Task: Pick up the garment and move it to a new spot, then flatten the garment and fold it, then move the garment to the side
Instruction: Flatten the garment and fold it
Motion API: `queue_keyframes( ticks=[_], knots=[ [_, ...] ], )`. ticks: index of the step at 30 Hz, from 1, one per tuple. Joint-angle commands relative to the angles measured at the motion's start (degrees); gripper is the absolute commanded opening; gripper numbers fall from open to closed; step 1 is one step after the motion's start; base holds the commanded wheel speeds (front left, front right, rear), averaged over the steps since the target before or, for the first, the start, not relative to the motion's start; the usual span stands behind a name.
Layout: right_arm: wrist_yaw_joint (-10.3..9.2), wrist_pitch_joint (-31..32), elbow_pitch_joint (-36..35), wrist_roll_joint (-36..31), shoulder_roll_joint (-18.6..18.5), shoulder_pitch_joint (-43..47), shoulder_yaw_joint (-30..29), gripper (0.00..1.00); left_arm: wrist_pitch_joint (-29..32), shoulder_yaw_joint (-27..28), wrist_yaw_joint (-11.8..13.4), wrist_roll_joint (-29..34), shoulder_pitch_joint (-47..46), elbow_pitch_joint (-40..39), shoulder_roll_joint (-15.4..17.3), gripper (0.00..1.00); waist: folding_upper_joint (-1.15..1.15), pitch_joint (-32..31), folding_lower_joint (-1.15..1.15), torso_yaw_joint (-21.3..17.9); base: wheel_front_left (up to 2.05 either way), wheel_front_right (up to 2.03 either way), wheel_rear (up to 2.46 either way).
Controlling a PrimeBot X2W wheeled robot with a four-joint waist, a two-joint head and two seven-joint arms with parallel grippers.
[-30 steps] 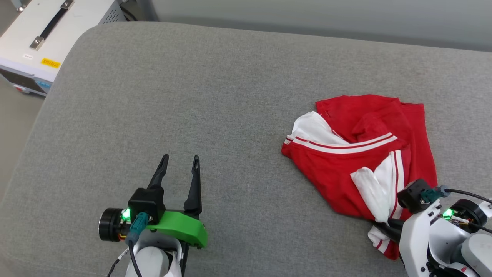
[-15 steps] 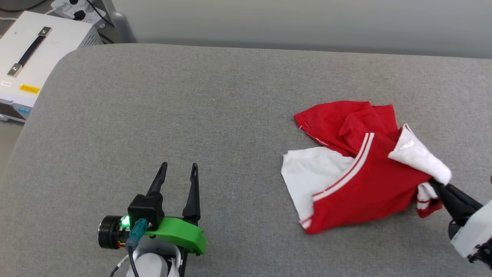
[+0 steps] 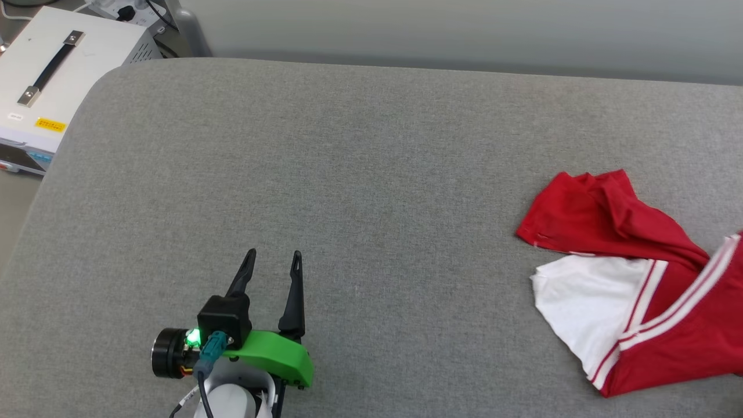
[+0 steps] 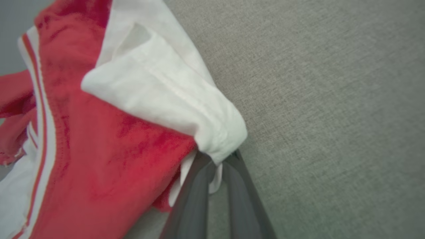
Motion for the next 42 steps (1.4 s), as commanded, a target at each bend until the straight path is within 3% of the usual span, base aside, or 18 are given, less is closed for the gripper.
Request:
queue_keyframes(
  ticks=[1, 3, 4, 5, 6, 13, 23, 27, 31, 37, 42],
  knots=[
    [-0.04, -1.03, 2.61, -1.16, 0.23, -1.65, -0.26, 0.00, -0.33, -0.08, 0.01, 0.08, 0.01, 0.31, -0.26, 1.00, 0.00, -0.01, 0.00, 0.07, 0.00, 0.00, 0.00],
    [-0.04, -2.02, 5.69, -1.72, 0.91, -3.02, -0.44, 0.00, -0.33, -0.18, -0.01, 0.09, 0.01, 0.54, -0.26, 1.00, 0.00, -0.15, 0.00, 0.12, 0.00, 0.00, 0.00],
    [-0.04, -2.80, 6.61, -2.03, 1.15, -3.71, -0.39, 0.07, -0.33, -0.17, 0.01, 0.10, 0.05, 0.64, -0.26, 1.00, 0.00, -0.28, 0.00, 0.07, 0.00, 0.00, 0.00],
    [-0.04, -3.49, 7.08, -2.53, 1.15, -4.16, -0.19, 0.46, -0.33, -0.15, 0.05, 0.11, 0.12, 0.70, -0.26, 1.00, 0.00, -0.41, 0.00, -0.01, 0.00, 0.00, 0.00],
    [-0.04, -4.58, 7.39, -3.53, 0.88, -4.54, 0.18, 1.00, -0.33, -0.14, 0.11, 0.17, 0.25, 0.77, -0.26, 1.00, 0.00, -0.67, 0.00, -0.11, 0.00, 0.00, 0.00],
    [-0.04, -9.98, 6.04, -9.22, -0.23, -5.38, -1.14, 1.00, -0.33, 0.03, 0.04, 0.96, 1.49, 0.90, -0.26, 1.00, 0.00, -2.97, 0.00, -0.73, 0.00, 0.00, 0.00],
    [-0.04, -8.32, -9.82, -22.11, -1.26, -3.71, -7.23, 1.00, -0.33, 0.19, -0.13, 1.74, 2.95, -0.03, -0.26, 1.00, 0.00, -4.92, 0.00, -0.74, 0.00, 0.00, 0.00],
    [-0.04, -3.03, -18.40, -27.75, -0.21, -3.29, -11.31, 1.00, -0.33, -0.20, -0.13, 1.85, 3.24, -0.18, -0.26, 1.00, 0.00, -5.35, 0.00, -0.23, 0.00, 0.00, 0.00],
    [-0.04, 3.00, -27.95, -30.74, 0.65, -3.31, -10.59, 1.00, -0.33, -0.07, -0.08, 1.92, 3.40, -0.52, -0.26, 1.00, 0.00, -5.29, 0.00, 0.26, 0.00, 0.00, 0.00],
    [-0.04, 15.24, -41.11, -31.27, -1.93, -4.58, -0.94, 1.00, -0.33, -0.34, 0.02, 2.20, 2.88, -1.29, -0.26, 1.00, 0.00, -4.07, 0.00, 0.93, 0.00, 0.00, 0.00],
    [-0.04, 30.54, -44.97, -26.32, -6.93, -5.77, 9.51, 1.00, -0.33, -0.56, 0.31, 2.96, 1.89, -2.45, -0.26, 1.00, 0.00, -2.67, 0.00, 1.75, 0.00, 0.00, 0.00]
  ],
)
